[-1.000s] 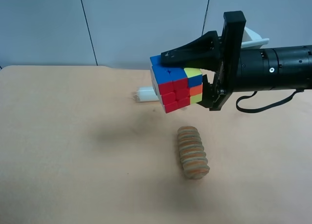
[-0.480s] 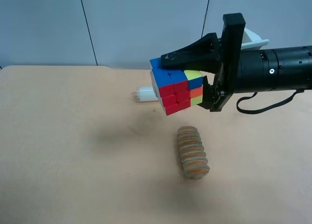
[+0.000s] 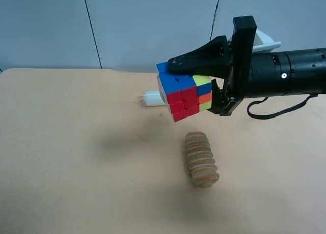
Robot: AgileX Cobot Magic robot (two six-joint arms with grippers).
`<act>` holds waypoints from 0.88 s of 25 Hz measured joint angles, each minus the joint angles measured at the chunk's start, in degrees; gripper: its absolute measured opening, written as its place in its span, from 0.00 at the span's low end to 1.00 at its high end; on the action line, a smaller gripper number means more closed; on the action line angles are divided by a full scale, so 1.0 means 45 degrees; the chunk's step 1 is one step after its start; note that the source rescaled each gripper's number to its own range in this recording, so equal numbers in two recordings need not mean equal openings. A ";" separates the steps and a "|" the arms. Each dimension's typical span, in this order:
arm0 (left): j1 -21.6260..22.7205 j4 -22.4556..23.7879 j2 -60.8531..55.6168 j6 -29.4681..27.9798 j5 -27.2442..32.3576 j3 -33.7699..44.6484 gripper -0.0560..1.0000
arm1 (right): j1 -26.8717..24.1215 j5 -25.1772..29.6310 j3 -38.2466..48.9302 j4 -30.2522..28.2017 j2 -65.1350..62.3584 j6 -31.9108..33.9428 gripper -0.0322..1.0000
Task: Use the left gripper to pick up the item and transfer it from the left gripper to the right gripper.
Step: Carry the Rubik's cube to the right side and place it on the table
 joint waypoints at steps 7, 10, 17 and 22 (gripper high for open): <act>0.2891 0.0000 0.0000 0.0000 -0.0014 0.0000 1.00 | 0.0000 -0.0714 -0.0075 -0.1036 -0.0039 -0.0088 0.03; 0.3523 0.0000 0.0000 0.0000 -0.0014 0.0000 1.00 | 0.0000 -0.1481 -0.0747 -0.2312 -0.0258 0.0393 0.03; 0.3592 0.0000 0.0000 0.0000 -0.0014 0.0000 1.00 | 0.0000 -0.3474 -0.3675 -0.7994 -0.0539 0.3755 0.03; 0.3592 0.0000 0.0000 0.0000 -0.0014 0.0000 1.00 | 0.0000 -0.4364 -0.5296 -1.3292 -0.0539 0.7189 0.03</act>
